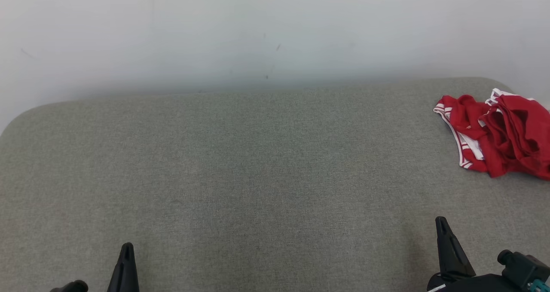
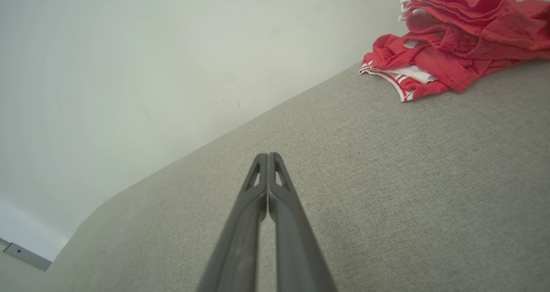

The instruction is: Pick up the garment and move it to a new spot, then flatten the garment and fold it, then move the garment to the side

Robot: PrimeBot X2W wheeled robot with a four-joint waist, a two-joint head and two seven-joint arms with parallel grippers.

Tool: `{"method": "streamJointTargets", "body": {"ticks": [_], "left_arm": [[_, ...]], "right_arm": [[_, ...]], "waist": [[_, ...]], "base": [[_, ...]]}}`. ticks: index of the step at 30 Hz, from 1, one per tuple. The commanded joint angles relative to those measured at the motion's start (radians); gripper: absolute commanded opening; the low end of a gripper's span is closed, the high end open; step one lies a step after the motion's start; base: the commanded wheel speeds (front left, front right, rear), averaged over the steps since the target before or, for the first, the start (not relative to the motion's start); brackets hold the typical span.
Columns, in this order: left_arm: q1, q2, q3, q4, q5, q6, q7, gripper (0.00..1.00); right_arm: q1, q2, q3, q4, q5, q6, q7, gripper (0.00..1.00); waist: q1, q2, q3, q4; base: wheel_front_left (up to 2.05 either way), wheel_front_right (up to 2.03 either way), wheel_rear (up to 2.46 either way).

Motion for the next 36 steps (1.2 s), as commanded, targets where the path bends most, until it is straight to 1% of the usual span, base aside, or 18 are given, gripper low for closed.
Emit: {"method": "streamJointTargets", "body": {"ticks": [1, 20, 36], "left_arm": [[-0.031, 0.004, 0.006, -0.01, -0.052, -0.005, 0.011, 0.0], [-0.066, 0.005, 0.023, 0.012, -0.343, -0.029, 0.086, 0.0], [-0.089, 0.005, 0.035, 0.028, -0.535, -0.047, 0.135, 0.0]], "right_arm": [[-0.025, 0.001, -0.011, -0.012, 0.043, 0.0, 0.012, 0.0], [-0.052, 0.016, -0.049, -0.001, 0.297, -0.001, 0.083, 0.0], [-0.068, 0.028, -0.076, 0.007, 0.462, -0.001, 0.131, 0.0]], "waist": [[0.0, 0.0, 0.0, 0.0], [0.0, 0.0, -0.001, 0.001], [0.0, 0.0, -0.002, 0.002]], "base": [[0.0, 0.0, 0.0], [0.0, 0.0, 0.0], [0.0, 0.0, 0.0]]}}
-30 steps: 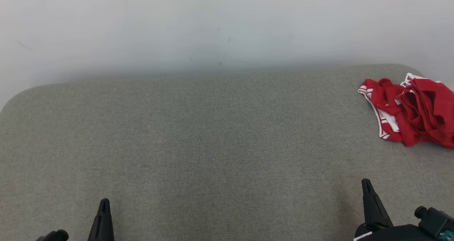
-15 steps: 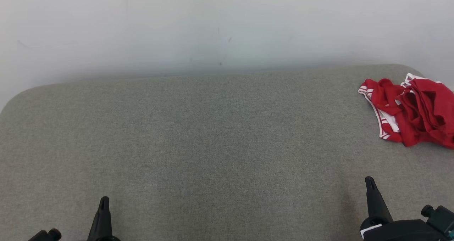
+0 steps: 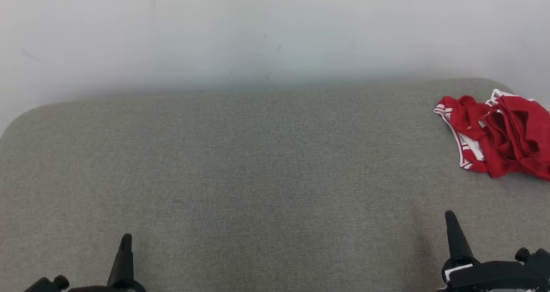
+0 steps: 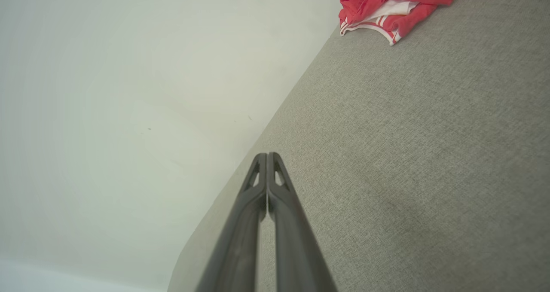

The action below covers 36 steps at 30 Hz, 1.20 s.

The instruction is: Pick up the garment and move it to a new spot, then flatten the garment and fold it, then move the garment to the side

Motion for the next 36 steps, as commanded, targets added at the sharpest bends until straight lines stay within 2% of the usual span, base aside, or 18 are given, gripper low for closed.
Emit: {"method": "streamJointTargets", "body": {"ticks": [1, 36], "left_arm": [[-0.026, 0.005, 0.005, -0.007, -0.031, -0.01, 0.008, 0.0], [-0.065, 0.006, 0.027, 0.023, -0.374, -0.037, 0.097, 0.0]], "right_arm": [[-0.022, 0.001, -0.008, -0.008, 0.025, -0.001, 0.006, 0.0], [-0.05, 0.024, -0.058, 0.007, 0.319, -0.002, 0.094, 0.0]], "waist": [[0.0, 0.0, 0.0, 0.0], [0.0, 0.0, -0.002, 0.002]], "base": [[0.0, 0.0, 0.0], [0.0, 0.0, 0.0]]}}
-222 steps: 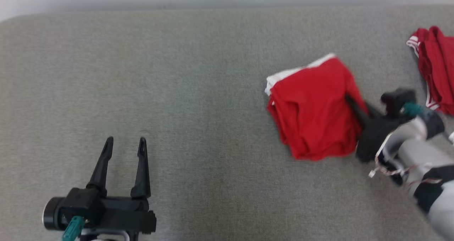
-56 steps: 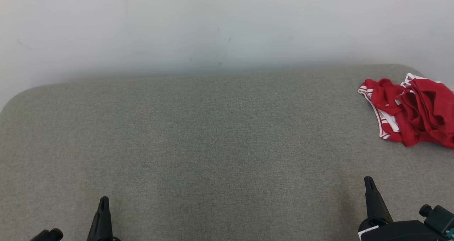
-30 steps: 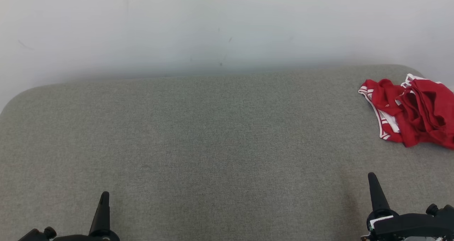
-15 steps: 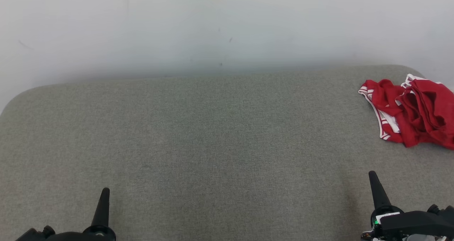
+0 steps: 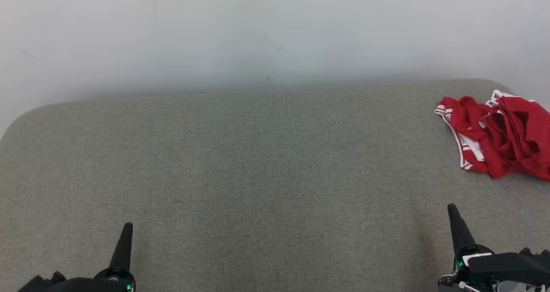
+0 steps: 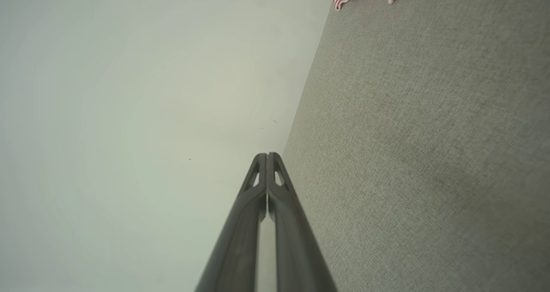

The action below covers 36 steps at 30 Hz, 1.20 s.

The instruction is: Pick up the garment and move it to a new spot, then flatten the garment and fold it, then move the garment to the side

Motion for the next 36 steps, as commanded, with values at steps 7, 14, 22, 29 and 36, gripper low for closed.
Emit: {"method": "streamJointTargets", "body": {"ticks": [7, 14, 22, 29, 36], "left_arm": [[-0.023, 0.005, 0.008, 0.003, -0.081, -0.009, 0.022, 0.0], [-0.029, 0.005, 0.012, 0.008, -0.136, -0.015, 0.036, 0.0], [-0.036, 0.006, 0.015, 0.013, -0.195, -0.019, 0.052, 0.0], [-0.042, 0.006, 0.019, 0.019, -0.244, -0.024, 0.065, 0.0], [-0.047, 0.006, 0.022, 0.022, -0.289, -0.028, 0.076, 0.0]], "right_arm": [[-0.019, 0.006, -0.014, -0.002, 0.064, -0.002, 0.02, 0.0], [-0.022, 0.01, -0.022, 0.001, 0.112, -0.002, 0.035, 0.0], [-0.026, 0.014, -0.032, 0.004, 0.165, -0.002, 0.052, 0.0], [-0.031, 0.018, -0.039, 0.007, 0.205, -0.002, 0.063, 0.0], [-0.035, 0.022, -0.047, 0.009, 0.243, -0.002, 0.077, 0.0]], "waist": [[0.0, 0.0, -0.001, 0.0], [0.0, 0.0, -0.001, 0.001], [0.0, 0.0, -0.001, 0.001], [0.0, 0.0, -0.002, 0.001], [0.0, 0.0, -0.002, 0.002]], "base": [[0.0, 0.0, 0.0], [0.0, 0.0, 0.0], [0.0, 0.0, 0.0], [0.0, 0.0, 0.0], [0.0, 0.0, 0.0]]}}
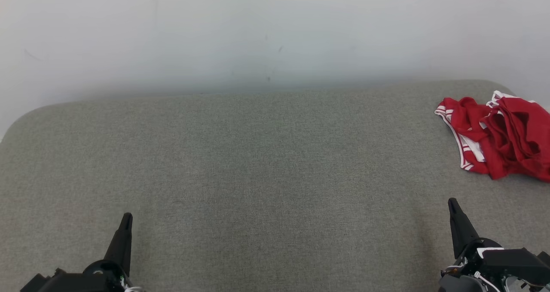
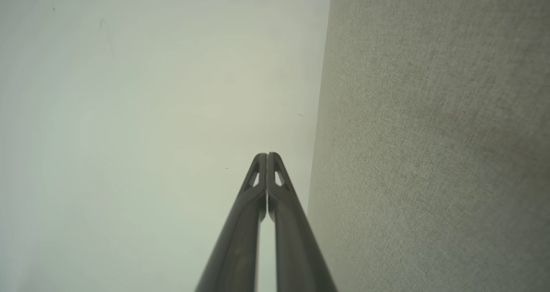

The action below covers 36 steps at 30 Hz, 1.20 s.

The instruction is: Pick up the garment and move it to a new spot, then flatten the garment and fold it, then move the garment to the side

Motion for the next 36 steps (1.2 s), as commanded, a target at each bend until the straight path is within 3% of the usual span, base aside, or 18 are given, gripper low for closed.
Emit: {"method": "streamJointTargets", "body": {"ticks": [1, 36], "left_arm": [[-0.014, 0.005, 0.004, 0.003, -0.018, -0.005, 0.007, 0.0], [-0.012, 0.005, 0.004, 0.003, -0.016, -0.004, 0.006, 0.0]], "right_arm": [[-0.01, 0.004, -0.005, 0.002, 0.016, -0.002, 0.007, 0.0], [-0.009, 0.007, -0.009, 0.002, 0.008, -0.002, 0.009, 0.0]], "waist": [[0.0, 0.0, 0.0, 0.0], [0.0, 0.0, 0.0, 0.0]], "base": [[0.0, 0.0, 0.0], [0.0, 0.0, 0.0]]}}
